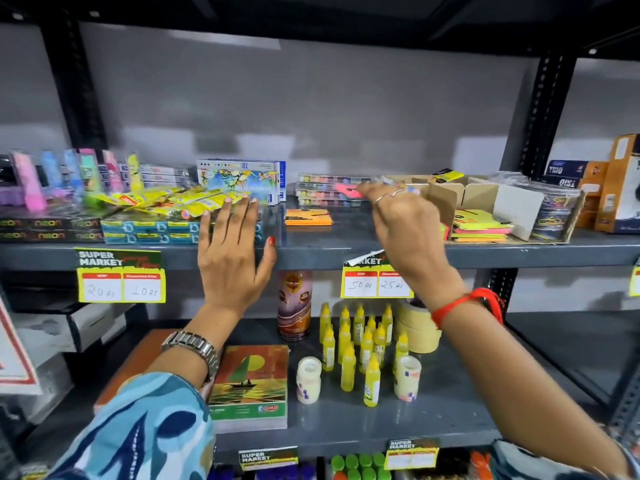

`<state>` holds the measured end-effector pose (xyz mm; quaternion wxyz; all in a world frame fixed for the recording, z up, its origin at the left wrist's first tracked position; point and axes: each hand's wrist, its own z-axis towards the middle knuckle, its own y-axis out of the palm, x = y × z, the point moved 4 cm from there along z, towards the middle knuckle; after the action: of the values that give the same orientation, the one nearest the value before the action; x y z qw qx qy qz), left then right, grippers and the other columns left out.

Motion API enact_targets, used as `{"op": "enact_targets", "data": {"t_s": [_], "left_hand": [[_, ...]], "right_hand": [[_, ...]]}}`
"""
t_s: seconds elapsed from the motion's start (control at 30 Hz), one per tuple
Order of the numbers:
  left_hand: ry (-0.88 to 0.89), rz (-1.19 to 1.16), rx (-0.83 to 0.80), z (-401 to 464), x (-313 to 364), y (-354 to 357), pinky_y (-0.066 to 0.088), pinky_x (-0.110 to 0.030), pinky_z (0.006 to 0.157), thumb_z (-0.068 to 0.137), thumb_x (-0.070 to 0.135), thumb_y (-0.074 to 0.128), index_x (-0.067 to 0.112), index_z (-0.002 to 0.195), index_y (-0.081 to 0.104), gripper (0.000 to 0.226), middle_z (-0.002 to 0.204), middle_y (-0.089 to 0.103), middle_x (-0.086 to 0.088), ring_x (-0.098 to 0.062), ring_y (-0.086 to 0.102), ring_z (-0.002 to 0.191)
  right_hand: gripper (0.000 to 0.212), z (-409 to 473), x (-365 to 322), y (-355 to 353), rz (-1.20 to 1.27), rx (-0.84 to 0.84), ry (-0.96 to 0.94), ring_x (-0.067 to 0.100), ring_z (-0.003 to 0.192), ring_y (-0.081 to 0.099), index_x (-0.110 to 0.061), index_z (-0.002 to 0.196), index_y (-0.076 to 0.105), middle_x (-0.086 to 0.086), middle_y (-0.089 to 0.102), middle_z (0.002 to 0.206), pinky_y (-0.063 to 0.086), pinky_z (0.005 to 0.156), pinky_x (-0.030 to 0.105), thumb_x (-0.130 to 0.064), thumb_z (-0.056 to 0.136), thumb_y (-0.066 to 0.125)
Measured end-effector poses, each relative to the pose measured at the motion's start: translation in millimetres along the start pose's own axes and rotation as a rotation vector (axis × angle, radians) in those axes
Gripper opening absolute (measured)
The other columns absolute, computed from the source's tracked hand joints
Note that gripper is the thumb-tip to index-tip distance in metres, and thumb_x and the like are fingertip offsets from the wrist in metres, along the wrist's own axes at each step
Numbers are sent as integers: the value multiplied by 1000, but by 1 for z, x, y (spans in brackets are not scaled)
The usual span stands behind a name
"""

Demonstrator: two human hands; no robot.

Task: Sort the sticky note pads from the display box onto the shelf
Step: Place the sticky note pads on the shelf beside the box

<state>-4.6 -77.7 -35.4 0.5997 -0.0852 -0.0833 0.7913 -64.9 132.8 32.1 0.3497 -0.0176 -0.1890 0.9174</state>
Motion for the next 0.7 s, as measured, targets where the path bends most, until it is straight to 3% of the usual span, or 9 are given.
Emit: {"op": "enact_targets", "data": {"t_s": [0.17,0.27,0.33,0.4,0.57,0.7], "left_hand": [[-4,2,6,0,0,1,22,-47,114,92,37,37,3,133,52,55,134,56,-14,-31,48,127],[-8,-4,5,0,0,1,24,-48,113,92,37,37,3,132,53,55,133,57,-14,-31,48,127],[-8,-8,1,0,0,0,23,-48,114,92,37,37,3,133,53,55,133,57,-14,-31,48,127],[-5,-11,-3,0,1,0,22,-47,114,92,37,37,3,133,52,55,133,57,-14,-31,48,127],[-7,-15,-25,-2,1,0,18,-45,115,94,38,35,4,136,48,55,134,56,-14,-31,45,129],[-6,-25,-42,-2,1,1,16,-45,115,94,38,34,5,138,46,56,135,54,-14,-30,42,131]], "right_hand": [[37,0,16,48,-140,-364,177,37,95,63,-8,110,65,16,70,101,49,66,36,6,81,48],[41,1,30,60,61,-541,355,40,107,57,-9,115,66,19,66,114,51,88,44,8,83,45],[47,-1,33,60,135,-619,363,39,113,53,-12,121,63,18,63,122,48,95,44,10,83,44],[49,-4,32,48,137,-536,308,39,113,53,-11,124,60,20,64,120,47,94,42,10,82,46],[43,-13,35,-10,124,-52,192,33,106,64,-5,116,65,19,69,114,49,92,35,11,78,55],[45,-25,61,-35,23,1,236,34,110,60,0,118,61,18,63,125,41,96,33,12,76,55]]}}
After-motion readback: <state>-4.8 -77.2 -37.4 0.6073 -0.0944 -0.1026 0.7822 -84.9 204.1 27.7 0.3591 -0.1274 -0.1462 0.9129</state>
